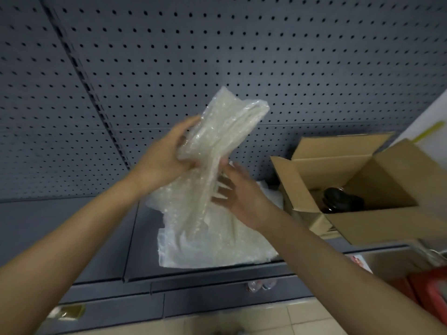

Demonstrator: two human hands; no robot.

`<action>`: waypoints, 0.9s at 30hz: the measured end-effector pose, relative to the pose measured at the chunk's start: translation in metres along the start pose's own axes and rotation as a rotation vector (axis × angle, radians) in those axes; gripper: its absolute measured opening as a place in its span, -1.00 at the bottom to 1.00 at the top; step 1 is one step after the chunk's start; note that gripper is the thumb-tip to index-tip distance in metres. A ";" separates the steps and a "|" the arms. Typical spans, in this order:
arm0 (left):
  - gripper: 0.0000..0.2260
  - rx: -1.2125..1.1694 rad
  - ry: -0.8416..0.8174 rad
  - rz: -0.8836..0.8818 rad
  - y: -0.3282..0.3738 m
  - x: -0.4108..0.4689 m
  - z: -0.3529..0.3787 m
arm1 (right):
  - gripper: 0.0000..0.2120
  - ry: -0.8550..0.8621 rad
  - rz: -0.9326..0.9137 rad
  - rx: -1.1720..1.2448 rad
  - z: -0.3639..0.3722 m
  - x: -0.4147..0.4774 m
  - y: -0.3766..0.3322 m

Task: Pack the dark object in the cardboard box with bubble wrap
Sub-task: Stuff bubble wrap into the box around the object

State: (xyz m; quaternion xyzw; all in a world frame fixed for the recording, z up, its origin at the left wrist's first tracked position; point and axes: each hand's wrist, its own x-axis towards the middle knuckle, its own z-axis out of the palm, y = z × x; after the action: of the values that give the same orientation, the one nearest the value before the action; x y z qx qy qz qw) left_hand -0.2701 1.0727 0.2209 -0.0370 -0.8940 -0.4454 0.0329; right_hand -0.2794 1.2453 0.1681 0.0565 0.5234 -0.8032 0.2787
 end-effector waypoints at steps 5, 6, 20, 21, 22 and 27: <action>-0.26 0.164 -0.153 0.019 0.033 0.014 -0.005 | 0.11 0.509 -0.870 -0.882 -0.028 -0.040 -0.044; -0.35 0.219 -0.190 0.039 0.042 0.019 -0.003 | 0.09 0.552 -1.060 -1.208 -0.034 -0.047 -0.056; -0.63 0.400 -0.234 0.447 0.174 0.066 0.184 | -0.37 0.280 -0.631 -2.000 -0.205 -0.106 -0.176; -0.60 0.419 -0.257 0.446 0.183 0.070 0.197 | -0.45 0.275 -0.624 -1.968 -0.225 -0.105 -0.183; -0.56 0.424 -0.319 0.417 0.189 0.074 0.209 | -0.50 0.265 -0.604 -1.942 -0.244 -0.102 -0.188; -0.23 0.552 -0.552 0.328 0.195 0.093 0.267 | -0.50 0.180 -0.416 -1.933 -0.315 -0.079 -0.197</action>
State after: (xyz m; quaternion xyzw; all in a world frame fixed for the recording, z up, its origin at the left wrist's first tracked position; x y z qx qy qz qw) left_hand -0.3505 1.4059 0.2236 -0.2866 -0.9372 -0.1515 -0.1287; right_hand -0.3764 1.6088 0.2171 -0.2272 0.9720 -0.0568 0.0177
